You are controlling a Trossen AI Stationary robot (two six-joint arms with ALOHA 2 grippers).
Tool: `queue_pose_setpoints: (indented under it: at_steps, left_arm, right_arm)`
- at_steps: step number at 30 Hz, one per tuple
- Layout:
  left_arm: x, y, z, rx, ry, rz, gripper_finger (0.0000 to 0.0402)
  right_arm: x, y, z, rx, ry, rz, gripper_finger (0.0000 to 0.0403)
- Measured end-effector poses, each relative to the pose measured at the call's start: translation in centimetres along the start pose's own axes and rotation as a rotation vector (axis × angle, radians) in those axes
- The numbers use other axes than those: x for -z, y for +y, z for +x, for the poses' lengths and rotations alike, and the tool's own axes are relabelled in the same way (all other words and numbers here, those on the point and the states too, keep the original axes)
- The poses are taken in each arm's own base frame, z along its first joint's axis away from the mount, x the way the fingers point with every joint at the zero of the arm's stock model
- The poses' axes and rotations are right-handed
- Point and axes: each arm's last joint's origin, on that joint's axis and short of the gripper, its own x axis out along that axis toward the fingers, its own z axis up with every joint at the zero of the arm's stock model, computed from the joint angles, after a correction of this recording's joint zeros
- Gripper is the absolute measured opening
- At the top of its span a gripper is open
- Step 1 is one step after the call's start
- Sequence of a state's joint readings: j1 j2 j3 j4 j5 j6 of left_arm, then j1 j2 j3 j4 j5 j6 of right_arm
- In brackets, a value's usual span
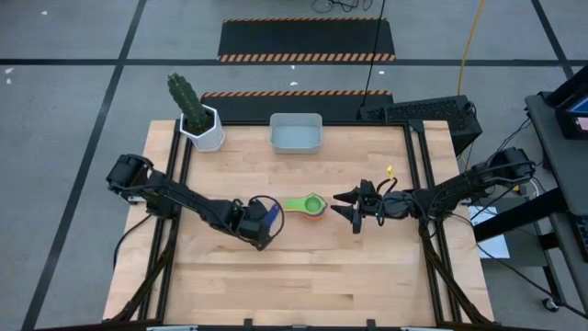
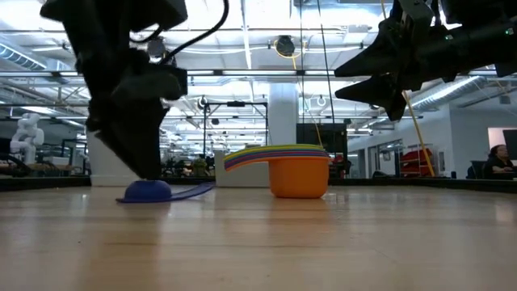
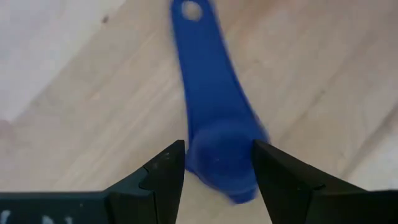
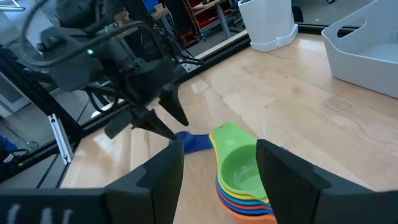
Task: Nest measuring cups in basket
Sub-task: Stack the violet measuring cup on top of the green measuring cup
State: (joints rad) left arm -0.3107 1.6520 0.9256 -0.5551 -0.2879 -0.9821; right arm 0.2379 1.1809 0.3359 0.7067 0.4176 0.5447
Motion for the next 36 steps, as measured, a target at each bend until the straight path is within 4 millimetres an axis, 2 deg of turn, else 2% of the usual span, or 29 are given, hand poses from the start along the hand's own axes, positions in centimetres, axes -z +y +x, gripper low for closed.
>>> queue_pose_setpoints:
  at_steps: [3, 7, 19, 30, 36]
  left_arm:
    - [-1.1, -0.9, -1.1, 0.012, -0.048, 0.037, 0.0189]
    - [-1.5, -0.9, -1.4, -0.036, -0.092, 0.074, 0.0189]
    - [-1.2, -1.6, -1.7, -0.003, -0.128, 0.172, 0.0189]
    - [0.0, -2.2, 1.4, -0.043, -0.023, 0.304, 0.0189]
    - [0.5, -2.0, 2.0, -0.065, 0.036, 0.419, 0.0188]
  right_arm:
    - [0.0, 0.0, 0.0, 0.0, 0.0, 0.0, 0.0194]
    - [0.0, 0.0, 0.0, -0.003, 0.002, 0.0, 0.0194]
    - [0.0, 0.1, 0.0, -0.019, 0.012, -0.008, 0.0194]
    - [0.1, 0.1, 0.0, -0.023, 0.019, 0.008, 0.0194]
    - [0.0, 0.1, 0.0, -0.024, 0.016, -0.006, 0.0194]
